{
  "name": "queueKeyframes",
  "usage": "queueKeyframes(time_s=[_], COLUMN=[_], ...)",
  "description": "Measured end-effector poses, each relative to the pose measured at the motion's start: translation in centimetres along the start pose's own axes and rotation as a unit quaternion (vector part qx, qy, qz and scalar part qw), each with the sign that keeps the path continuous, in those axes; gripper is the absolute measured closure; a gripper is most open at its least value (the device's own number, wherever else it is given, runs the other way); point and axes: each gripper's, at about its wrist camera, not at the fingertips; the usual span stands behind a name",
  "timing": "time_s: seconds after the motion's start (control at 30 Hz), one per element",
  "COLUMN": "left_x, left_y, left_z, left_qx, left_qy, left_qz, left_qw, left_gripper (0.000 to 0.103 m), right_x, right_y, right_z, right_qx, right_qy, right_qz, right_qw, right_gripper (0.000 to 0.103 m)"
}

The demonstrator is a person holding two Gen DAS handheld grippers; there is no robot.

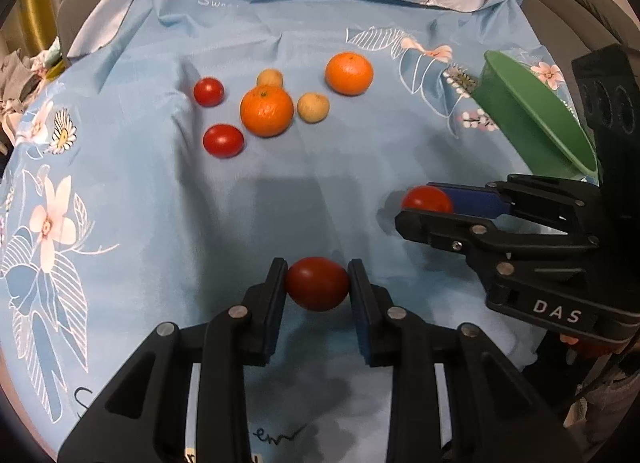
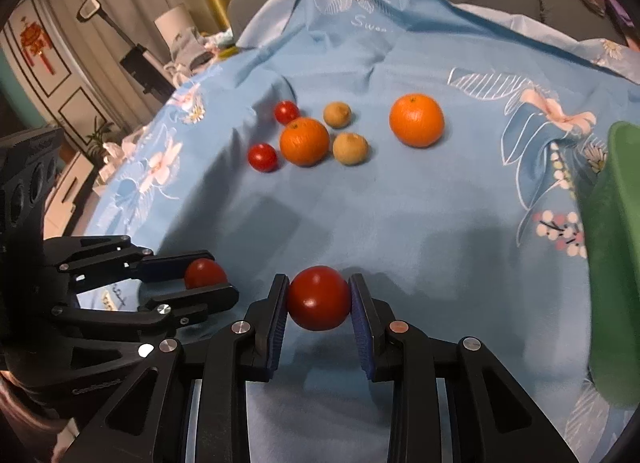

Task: Organize fruits
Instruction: 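Carry both red tomatoes into the green bowl and open both grippers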

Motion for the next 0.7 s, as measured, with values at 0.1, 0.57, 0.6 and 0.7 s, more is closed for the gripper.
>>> queueKeyframes(time_s=[0.1, 0.57, 0.6, 0.7], left_x=[-0.1, -2.1, -2.4, -3.0], left_y=[-0.6, -3.0, -3.1, -3.2], left_z=[0.6, 5.7, 6.3, 7.5], left_qx=[-0.005, -0.013, -0.012, -0.009], left_qy=[0.004, 0.054, 0.061, 0.076], left_qz=[0.007, 0.044, 0.047, 0.052], left_qw=[1.0000, 0.9975, 0.9970, 0.9957], left_gripper=[0.073, 0.073, 0.073, 0.073], right_x=[0.1, 0.6, 0.6, 0.6], right_y=[-1.2, -6.9, -7.3, -8.3], right_z=[0.3, 3.2, 3.6, 4.4], right_qx=[-0.004, 0.000, 0.002, 0.007], right_qy=[0.004, 0.045, 0.049, 0.059], right_qz=[0.011, 0.074, 0.081, 0.094], right_qw=[1.000, 0.996, 0.996, 0.994], right_gripper=[0.071, 0.071, 0.071, 0.071])
Point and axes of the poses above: each gripper's, at about its wrist camera, not at the fingertips, and y roughly the way its jaws point, z to its right, x to its underside, and after that the axes turned 14 degrees about x, right-handed
